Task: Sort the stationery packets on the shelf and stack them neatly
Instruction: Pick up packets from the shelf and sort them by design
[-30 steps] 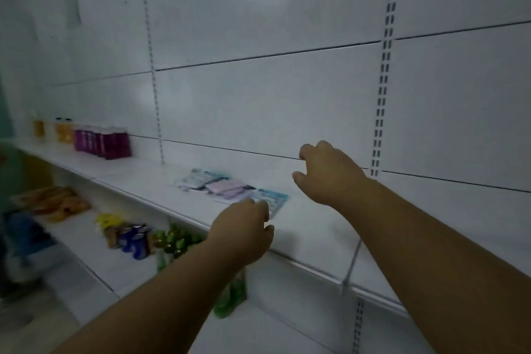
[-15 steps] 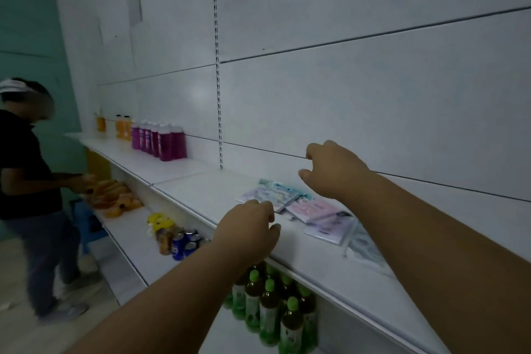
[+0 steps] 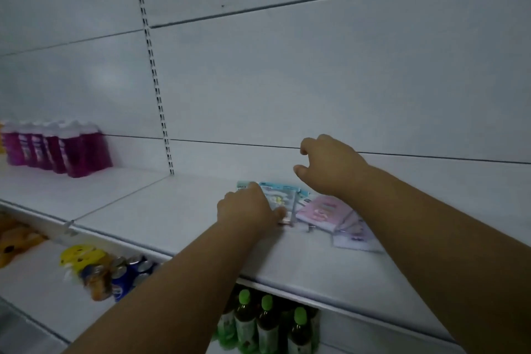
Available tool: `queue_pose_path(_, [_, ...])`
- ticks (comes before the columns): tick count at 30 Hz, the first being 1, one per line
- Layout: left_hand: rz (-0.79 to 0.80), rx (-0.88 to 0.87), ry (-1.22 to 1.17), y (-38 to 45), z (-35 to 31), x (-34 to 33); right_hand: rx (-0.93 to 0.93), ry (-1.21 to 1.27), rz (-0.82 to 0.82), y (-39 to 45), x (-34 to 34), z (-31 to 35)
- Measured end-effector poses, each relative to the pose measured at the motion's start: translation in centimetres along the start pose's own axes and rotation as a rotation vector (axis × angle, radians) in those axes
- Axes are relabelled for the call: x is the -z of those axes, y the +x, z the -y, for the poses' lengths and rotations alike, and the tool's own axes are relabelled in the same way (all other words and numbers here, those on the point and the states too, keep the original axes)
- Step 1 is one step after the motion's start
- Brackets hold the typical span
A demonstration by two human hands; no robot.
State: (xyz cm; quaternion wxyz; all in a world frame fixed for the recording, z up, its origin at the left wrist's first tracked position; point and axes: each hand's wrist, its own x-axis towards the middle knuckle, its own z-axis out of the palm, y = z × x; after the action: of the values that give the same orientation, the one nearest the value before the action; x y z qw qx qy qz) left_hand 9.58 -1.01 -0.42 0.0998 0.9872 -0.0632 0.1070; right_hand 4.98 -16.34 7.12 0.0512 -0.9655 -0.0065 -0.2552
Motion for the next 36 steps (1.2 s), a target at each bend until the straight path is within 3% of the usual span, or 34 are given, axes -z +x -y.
queue_pose_path(6, [0.007,-0.028,-0.312,2.1,2.1,1.3,-0.225,-0.036,0.023,-2.0,-1.4,0.4])
queue_pose_path(10, [0.066,0.005,-0.929,1.9,3.3,2.8,-0.415,-0.070,0.101,-3.3,-2.9,0.1])
queue_pose_path(15, [0.048,-0.106,-1.429,-0.2,4.0,5.3,-0.581,-0.116,0.232,-3.6,-5.0,0.7])
queue_pose_path(21, [0.017,-0.213,-1.492,-1.3,5.3,6.5,-0.643,-0.103,0.291,-2.3,-4.8,2.7])
queue_pose_path(25, [0.022,-0.186,-1.512,-0.8,6.5,5.9,-0.658,-0.003,0.330,-2.3,-4.2,3.2])
queue_pose_path(27, [0.022,-0.180,-1.501,-0.7,6.6,5.1,-0.652,0.121,0.168,-3.1,-4.3,2.7])
queue_pose_path(31, [0.082,-0.127,-1.551,-1.1,5.2,3.7,-0.691,0.437,-0.355,-5.5,-3.8,1.0])
queue_pose_path(36, [0.154,-0.138,-1.543,-2.5,0.4,3.2,-0.691,0.730,-0.599,-8.8,1.6,-1.4])
